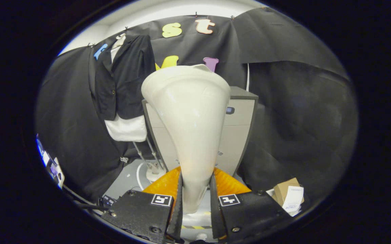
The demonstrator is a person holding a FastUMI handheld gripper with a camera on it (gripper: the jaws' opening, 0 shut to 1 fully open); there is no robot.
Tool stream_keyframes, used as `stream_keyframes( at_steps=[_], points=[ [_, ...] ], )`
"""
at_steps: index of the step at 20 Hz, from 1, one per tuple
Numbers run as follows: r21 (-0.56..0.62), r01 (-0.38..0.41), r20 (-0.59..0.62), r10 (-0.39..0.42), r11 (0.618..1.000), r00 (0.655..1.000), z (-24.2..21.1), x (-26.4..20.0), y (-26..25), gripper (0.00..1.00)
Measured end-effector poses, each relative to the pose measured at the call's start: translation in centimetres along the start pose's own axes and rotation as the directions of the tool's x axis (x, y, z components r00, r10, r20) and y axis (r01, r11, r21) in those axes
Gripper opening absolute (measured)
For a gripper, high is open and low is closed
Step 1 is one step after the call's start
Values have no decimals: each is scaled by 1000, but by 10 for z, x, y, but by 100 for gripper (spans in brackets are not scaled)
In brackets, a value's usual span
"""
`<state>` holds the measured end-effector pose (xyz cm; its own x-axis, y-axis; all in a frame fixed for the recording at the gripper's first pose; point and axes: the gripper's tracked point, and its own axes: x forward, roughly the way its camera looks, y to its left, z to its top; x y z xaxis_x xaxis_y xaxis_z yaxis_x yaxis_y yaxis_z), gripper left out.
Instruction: Iron the clothes twice with a garment steamer, once on the left side and once on the right side.
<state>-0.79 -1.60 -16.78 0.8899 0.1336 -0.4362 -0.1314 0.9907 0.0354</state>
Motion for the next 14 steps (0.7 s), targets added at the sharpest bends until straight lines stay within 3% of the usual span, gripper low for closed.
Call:
stream_keyframes(
  at_steps=[14],
  points=[
    [26,-4,66,3,1000,998,41,-9,-22,37]
  ],
)
